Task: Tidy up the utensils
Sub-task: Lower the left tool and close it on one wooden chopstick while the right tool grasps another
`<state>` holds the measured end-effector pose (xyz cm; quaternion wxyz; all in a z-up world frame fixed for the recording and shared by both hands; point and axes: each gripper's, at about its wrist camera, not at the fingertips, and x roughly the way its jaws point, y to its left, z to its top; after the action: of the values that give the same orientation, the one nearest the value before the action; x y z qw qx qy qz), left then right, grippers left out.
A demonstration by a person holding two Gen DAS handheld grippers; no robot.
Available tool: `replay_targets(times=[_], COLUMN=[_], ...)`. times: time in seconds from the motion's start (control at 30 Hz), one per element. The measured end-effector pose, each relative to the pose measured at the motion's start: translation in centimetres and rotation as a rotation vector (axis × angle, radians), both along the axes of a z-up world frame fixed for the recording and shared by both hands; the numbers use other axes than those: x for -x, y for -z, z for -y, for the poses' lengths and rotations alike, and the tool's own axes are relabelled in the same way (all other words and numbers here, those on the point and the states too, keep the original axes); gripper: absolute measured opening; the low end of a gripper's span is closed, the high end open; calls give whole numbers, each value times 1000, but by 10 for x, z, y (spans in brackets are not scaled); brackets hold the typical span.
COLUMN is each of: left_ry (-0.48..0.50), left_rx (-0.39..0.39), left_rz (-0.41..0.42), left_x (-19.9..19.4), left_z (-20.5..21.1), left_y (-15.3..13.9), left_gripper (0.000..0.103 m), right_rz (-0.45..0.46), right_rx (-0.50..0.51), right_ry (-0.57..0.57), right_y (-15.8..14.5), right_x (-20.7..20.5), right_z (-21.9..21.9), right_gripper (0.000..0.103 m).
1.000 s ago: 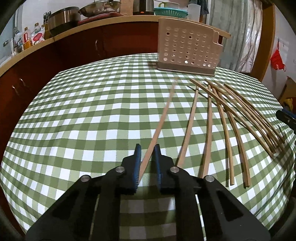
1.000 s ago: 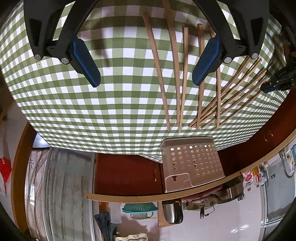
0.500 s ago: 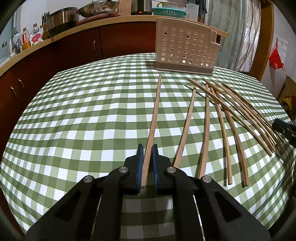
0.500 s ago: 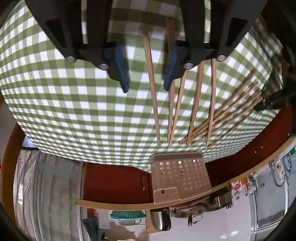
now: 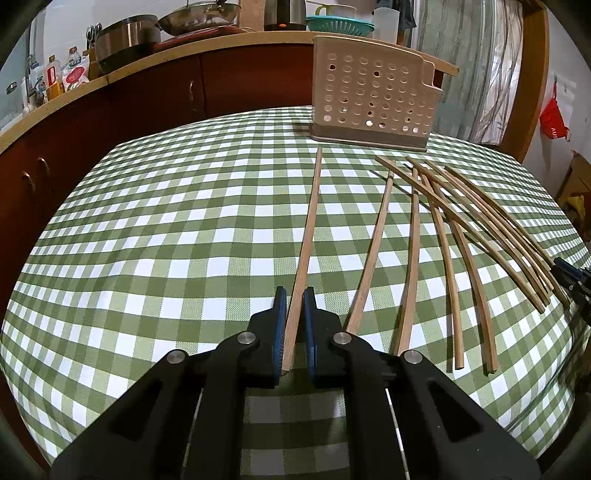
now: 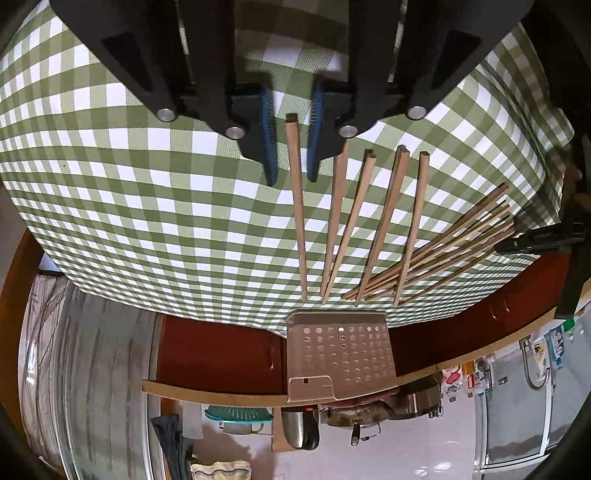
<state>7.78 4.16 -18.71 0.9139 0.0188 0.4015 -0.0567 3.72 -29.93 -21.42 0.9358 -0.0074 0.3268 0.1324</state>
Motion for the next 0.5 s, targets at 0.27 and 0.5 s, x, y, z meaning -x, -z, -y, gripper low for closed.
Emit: replay_targets(times=[0.27, 0.5], left_ry=[-5, -1], left_rx=[11, 21], left_rz=[24, 111], left_x=[4, 14], left_z=[-1, 2], left_y=[-6, -31], left_gripper=[7, 7], right_rz=[60, 101], right_rx=[9, -10], right_ry=[13, 35], right_y=[-19, -42], right_x=[4, 3], right_z=[-3, -3], right_gripper=[7, 7])
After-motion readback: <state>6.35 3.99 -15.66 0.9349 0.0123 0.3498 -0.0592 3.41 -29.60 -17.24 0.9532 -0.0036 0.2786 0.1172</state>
